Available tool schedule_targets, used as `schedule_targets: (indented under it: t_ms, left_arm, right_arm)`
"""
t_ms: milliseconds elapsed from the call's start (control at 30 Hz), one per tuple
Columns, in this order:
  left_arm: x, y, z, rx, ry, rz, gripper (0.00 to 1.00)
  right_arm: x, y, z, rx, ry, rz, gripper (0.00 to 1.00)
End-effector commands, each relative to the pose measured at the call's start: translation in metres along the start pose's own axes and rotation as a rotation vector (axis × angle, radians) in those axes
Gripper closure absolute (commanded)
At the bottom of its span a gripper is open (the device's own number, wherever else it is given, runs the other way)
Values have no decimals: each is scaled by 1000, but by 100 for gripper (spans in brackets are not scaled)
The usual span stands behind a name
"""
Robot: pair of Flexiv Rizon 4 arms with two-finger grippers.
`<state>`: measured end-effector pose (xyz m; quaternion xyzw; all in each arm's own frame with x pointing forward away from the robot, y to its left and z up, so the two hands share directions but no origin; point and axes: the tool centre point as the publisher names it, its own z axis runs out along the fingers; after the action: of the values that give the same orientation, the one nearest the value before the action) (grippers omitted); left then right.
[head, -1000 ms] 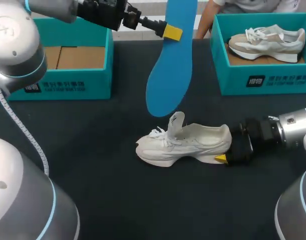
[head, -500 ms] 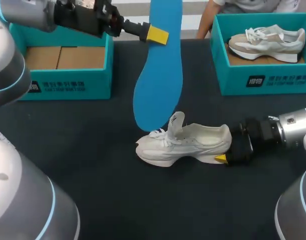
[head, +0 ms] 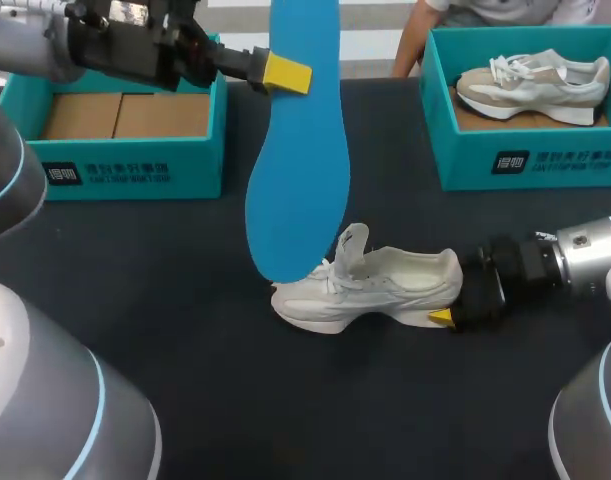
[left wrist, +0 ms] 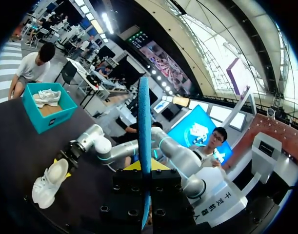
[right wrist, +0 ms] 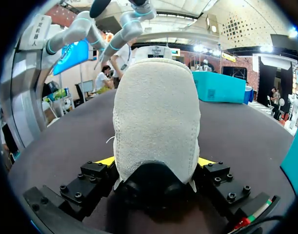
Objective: Take the shoe out of the shoebox, open the shoe tongue, remove and reinsert the insole, then place the shoe into the shoebox
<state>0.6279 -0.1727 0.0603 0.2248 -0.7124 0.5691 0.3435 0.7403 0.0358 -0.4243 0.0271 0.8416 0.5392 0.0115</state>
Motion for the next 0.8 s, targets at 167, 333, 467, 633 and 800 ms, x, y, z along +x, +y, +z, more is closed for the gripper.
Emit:
schedule_targets:
  t_ms: [167, 333, 467, 633, 800]
  left_arm:
    - [12, 7, -3, -76, 43, -25, 100]
    - [15, 6, -5, -91, 58, -9, 100]
    - [14, 7, -4, -104, 48, -24, 100]
    - [14, 7, -4, -104, 48, -24, 100]
    - [14, 7, -4, -104, 48, -24, 100]
  right_arm:
    - [0, -3, 3, 4, -1, 0, 100]
    - [0, -3, 3, 4, -1, 0, 100]
    - [0, -3, 3, 4, -1, 0, 100]
    - [0, -3, 3, 4, -1, 0, 100]
    - [0, -3, 3, 4, -1, 0, 100]
